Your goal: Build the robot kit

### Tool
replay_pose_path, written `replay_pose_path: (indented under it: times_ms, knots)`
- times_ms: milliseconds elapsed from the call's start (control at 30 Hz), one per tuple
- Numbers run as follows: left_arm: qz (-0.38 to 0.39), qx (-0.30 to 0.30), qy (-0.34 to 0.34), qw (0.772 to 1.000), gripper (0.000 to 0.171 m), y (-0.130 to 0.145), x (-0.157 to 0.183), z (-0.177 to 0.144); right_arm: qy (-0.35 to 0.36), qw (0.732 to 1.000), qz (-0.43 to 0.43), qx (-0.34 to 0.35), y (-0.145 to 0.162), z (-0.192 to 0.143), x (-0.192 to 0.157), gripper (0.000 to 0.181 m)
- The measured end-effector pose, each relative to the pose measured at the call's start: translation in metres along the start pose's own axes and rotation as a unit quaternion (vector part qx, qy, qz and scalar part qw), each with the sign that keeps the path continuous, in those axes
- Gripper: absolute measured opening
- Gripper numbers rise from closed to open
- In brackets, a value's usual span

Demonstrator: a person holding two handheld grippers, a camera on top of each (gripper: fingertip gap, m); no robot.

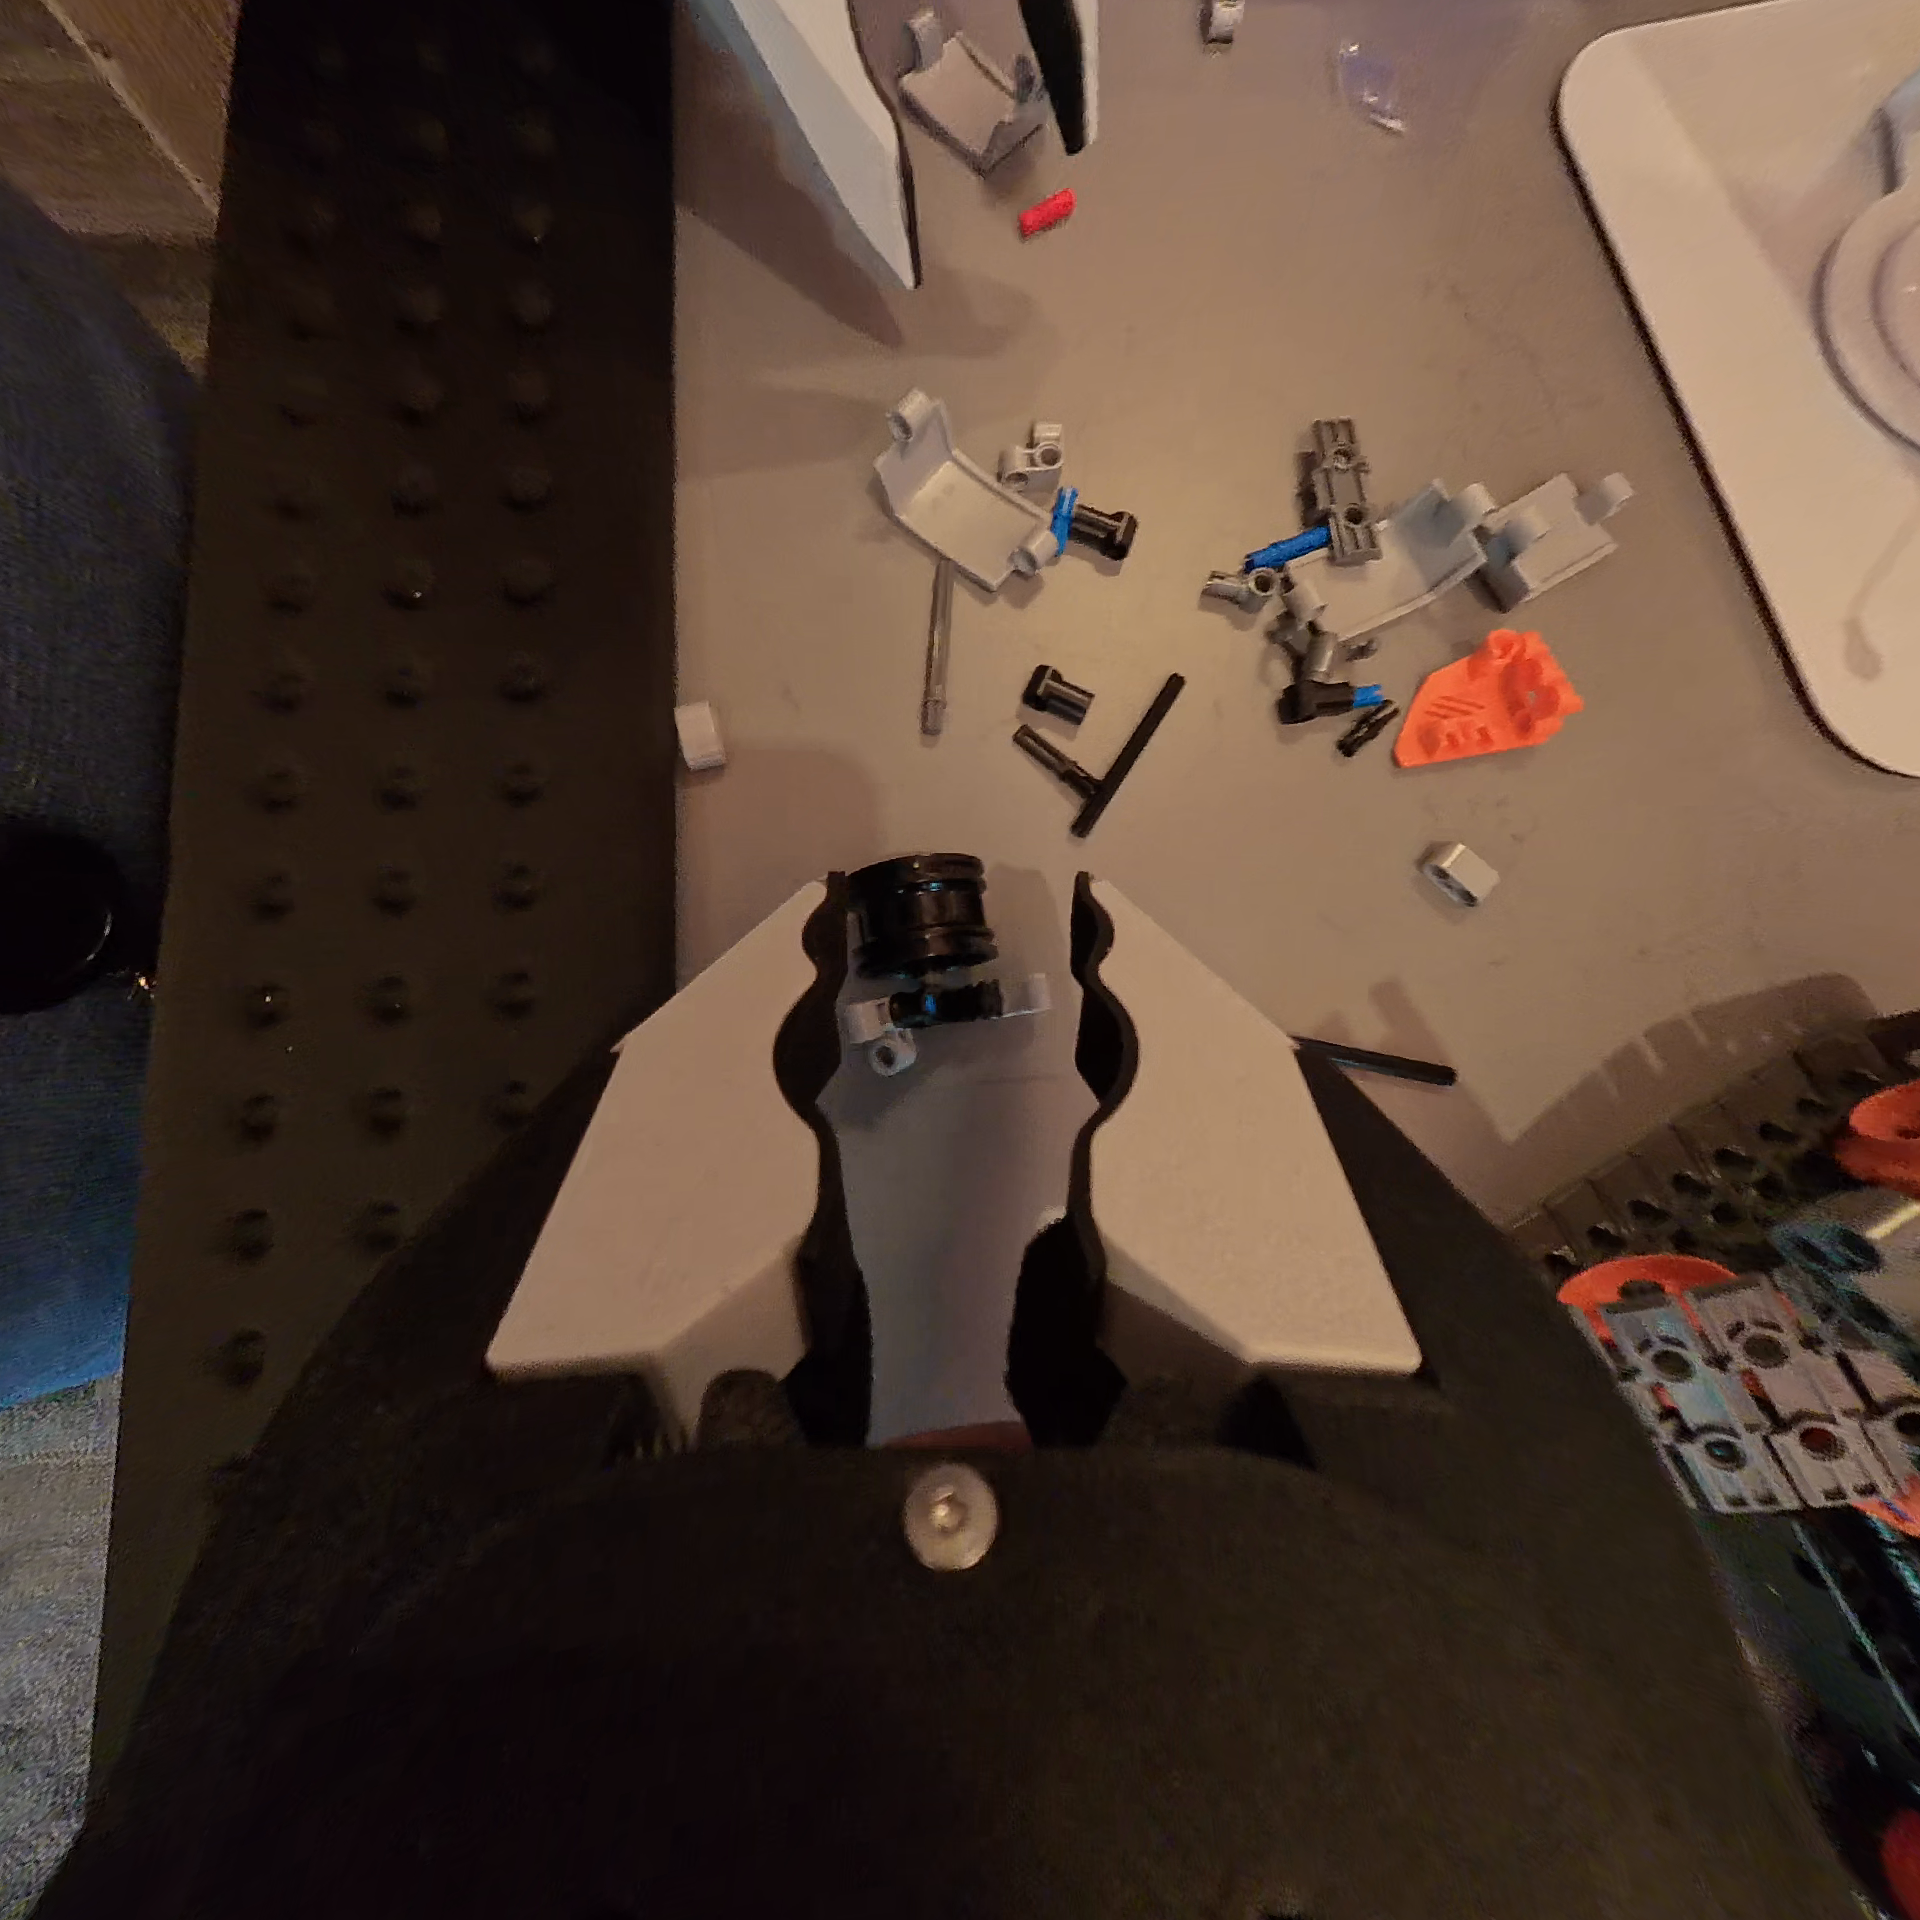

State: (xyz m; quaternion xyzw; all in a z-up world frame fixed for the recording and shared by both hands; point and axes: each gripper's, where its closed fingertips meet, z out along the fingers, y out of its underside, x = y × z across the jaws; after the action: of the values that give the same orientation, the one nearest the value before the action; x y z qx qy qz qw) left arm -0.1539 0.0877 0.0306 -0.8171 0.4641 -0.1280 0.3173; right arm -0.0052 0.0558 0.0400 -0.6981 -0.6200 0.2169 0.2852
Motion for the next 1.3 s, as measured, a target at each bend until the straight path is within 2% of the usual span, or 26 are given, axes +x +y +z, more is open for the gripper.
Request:
replay_pose_path:
  times_ms: [67,167,233,433,667,1000,1167,1300]
  knots:
    - [-0.017,0.003,-0.009,1.000,0.045,0.001,-0.003,-0.003,0.008,1.000,0.003,0.006,-0.003,-0.002,0.005,0.040]
    - [-0.014,-0.006,-0.039,0.999,0.031,0.005,-0.008,-0.011,0.020,0.999,0.012,0.021,-0.008,-0.006,0.012,0.038]
    - [-0.011,-0.018,-0.075,0.997,0.030,0.010,-0.016,-0.017,0.026,0.999,0.014,0.024,-0.008,-0.006,0.014,0.038]
    - [-0.013,-0.046,-0.078,0.996,0.028,0.018,-0.013,-0.008,0.030,0.999,0.019,0.036,-0.006,-0.003,0.020,0.038]
    - [0.015,-0.010,0.003,1.000,0.025,-0.023,0.015,0.016,0.029,0.998,0.022,0.043,-0.003,-0.004,0.020,0.035]
    - [0.049,-0.008,0.023,0.999,0.021,-0.063,0.002,0.049,0.050,0.996,0.047,0.065,0.003,-0.009,0.032,0.033]
    - [0.025,-0.031,0.021,0.999,0.021,-0.068,-0.003,0.064,0.053,0.995,0.048,0.075,0.002,-0.010,0.033,0.032]
    - [0.067,-0.057,-0.004,0.996,0.015,-0.060,-0.007,0.072,0.054,0.995,0.045,0.075,0.003,-0.010,0.032,0.033]
